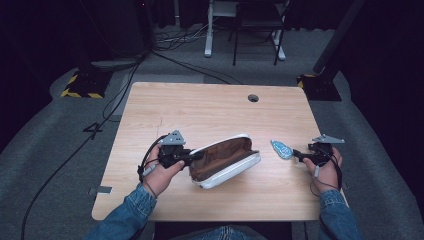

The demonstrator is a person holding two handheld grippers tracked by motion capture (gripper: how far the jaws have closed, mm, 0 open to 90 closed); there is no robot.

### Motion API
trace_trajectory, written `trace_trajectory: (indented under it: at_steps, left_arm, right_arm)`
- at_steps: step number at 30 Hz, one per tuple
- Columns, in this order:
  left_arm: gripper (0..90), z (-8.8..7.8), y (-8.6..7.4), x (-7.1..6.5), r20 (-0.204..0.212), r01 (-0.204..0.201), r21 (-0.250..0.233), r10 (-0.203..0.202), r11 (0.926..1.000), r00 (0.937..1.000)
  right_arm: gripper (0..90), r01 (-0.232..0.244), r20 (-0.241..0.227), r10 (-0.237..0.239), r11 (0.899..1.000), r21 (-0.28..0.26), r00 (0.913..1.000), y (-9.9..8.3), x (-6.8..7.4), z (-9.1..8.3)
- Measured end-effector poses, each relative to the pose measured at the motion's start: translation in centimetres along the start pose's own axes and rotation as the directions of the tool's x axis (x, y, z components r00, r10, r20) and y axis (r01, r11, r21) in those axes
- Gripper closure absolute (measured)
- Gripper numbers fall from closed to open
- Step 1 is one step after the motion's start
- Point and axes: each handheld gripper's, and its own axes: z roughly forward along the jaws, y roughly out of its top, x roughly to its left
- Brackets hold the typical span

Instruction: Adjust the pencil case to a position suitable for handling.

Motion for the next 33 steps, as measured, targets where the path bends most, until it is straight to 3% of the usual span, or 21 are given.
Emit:
trace_trajectory:
  at_steps: [11,24,30,33]
  left_arm:
    - [84.3,1.0,-0.8,-1.7,0.075,-0.011,0.027,0.009,0.9996,0.9972]
    - [84.2,2.4,-1.7,-1.9,0.132,-0.023,0.054,0.016,0.9983,0.9912]
    - [83.8,3.1,-2.2,-1.6,0.136,-0.03,0.067,0.02,0.9973,0.9905]
    - [83.4,3.4,-2.5,-1.3,0.147,-0.011,0.06,0.002,0.9982,0.9891]
  right_arm:
    - [23.5,0.001,0.0,-0.001,1.0,0.0,1.0,0.0,0.0,0.0]
    - [23.5,0.004,-0.002,-0.004,1.0,0.001,1.0,0.0,0.0,0.0]
    - [23.5,0.004,-0.003,-0.004,1.0,0.001,1.0,0.0,0.0,0.0]
    - [23.5,0.004,-0.003,-0.004,1.0,0.001,1.0,0.0,0.0,0.0]
